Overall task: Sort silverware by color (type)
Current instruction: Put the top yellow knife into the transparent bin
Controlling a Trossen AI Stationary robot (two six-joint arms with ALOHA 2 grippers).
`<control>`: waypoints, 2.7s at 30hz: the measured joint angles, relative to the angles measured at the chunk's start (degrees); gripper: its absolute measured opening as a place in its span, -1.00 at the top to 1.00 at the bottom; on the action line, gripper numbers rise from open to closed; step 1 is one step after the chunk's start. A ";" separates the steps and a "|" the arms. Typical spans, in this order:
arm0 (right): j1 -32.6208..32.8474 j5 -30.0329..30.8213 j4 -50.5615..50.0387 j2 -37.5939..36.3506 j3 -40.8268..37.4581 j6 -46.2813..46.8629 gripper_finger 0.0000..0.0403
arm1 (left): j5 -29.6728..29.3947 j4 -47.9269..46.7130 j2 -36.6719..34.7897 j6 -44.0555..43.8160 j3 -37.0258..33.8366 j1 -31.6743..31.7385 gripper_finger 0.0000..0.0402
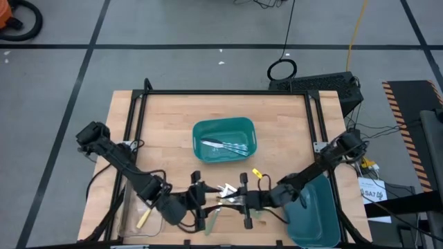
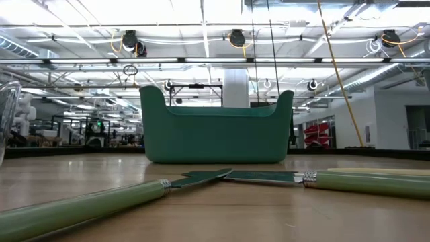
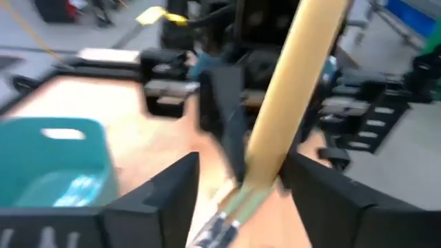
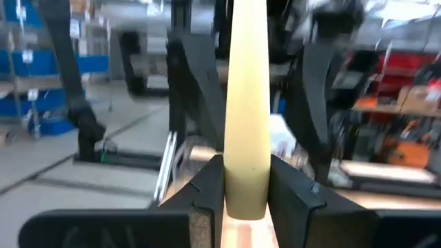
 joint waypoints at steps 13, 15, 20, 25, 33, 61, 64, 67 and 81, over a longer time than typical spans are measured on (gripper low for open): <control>1.72 2.82 19.64 4.44 0.00 -9.95 0.64 | -10.87 14.77 0.00 13.65 0.00 -5.59 -0.25; 1.72 2.42 23.94 6.51 -0.02 -11.44 0.64 | -10.85 16.31 0.00 14.10 0.00 -5.58 -0.25; 1.12 -2.52 30.05 9.49 -0.02 -13.33 0.64 | -9.66 19.62 1.48 14.63 0.00 -4.43 -0.25; 0.70 -3.32 30.12 9.48 0.17 -14.18 0.64 | -6.62 27.01 4.83 16.85 0.00 -2.70 -0.26; 0.72 -3.36 30.12 9.54 0.17 -15.62 0.64 | -4.98 28.42 5.99 17.75 0.00 -1.47 0.04; 1.13 10.10 5.17 0.15 0.20 -3.91 -0.25 | -0.36 3.14 -3.34 3.03 0.00 -2.61 0.58; 1.13 10.19 -5.58 -3.70 0.20 0.97 -0.28 | -1.05 -4.56 -5.74 -3.26 0.00 -3.92 0.58; 1.17 10.56 -14.33 -6.13 0.20 4.60 -0.26 | -1.30 -10.42 -7.50 -9.14 0.00 -4.52 0.58; 3.06 10.48 -20.20 -8.69 0.20 3.83 -0.20 | 11.96 -53.12 -11.02 -53.24 4.87 -11.37 0.58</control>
